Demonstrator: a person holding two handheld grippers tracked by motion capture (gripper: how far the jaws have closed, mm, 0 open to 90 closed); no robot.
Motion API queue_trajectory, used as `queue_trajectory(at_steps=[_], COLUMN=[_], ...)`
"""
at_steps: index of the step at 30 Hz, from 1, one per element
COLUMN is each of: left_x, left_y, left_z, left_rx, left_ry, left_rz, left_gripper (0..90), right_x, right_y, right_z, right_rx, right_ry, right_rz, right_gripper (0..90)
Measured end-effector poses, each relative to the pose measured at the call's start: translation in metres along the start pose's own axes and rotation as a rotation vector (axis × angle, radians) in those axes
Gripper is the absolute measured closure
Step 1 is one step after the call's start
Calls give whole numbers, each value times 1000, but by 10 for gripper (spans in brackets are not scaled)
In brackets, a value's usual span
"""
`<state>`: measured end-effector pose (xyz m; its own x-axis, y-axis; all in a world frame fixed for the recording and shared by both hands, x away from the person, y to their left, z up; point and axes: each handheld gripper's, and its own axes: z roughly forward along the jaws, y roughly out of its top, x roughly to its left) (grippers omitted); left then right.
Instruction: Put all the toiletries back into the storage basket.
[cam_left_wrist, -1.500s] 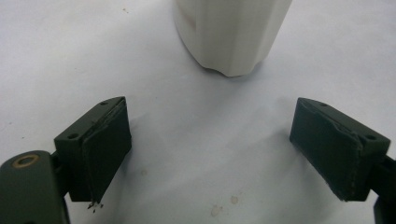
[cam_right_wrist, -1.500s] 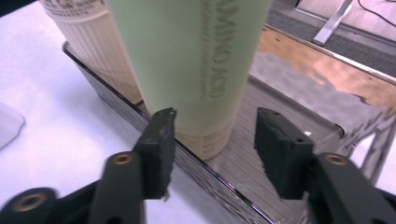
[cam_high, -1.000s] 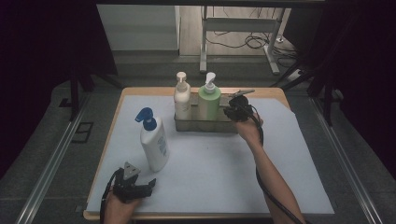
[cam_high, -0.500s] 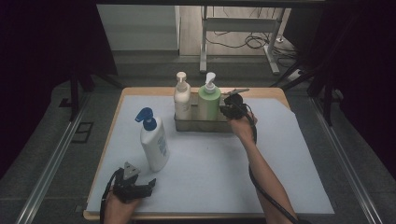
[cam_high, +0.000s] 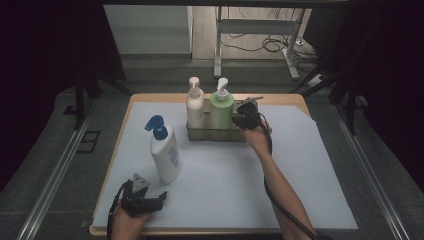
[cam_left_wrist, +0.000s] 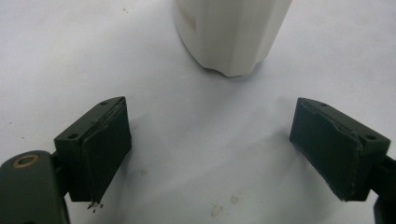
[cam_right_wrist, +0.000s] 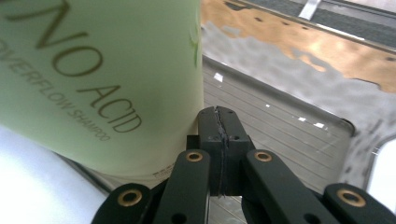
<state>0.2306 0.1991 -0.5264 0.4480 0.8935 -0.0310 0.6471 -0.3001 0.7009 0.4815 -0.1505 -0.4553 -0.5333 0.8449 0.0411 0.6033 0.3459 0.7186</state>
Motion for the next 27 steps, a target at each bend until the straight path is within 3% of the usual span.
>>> queue_trajectory(at_steps=[19,27], left_x=[0,0], left_y=[0,0], left_z=[0,0], left_rx=[1,2], left_ry=[1,0], left_rz=[0,0], left_gripper=[122,121], right_x=[15,19], right_y=[2,2], right_z=[5,4], right_rx=[5,7], right_ry=[23,5], right_rz=[-40,-45], right_gripper=[899,899])
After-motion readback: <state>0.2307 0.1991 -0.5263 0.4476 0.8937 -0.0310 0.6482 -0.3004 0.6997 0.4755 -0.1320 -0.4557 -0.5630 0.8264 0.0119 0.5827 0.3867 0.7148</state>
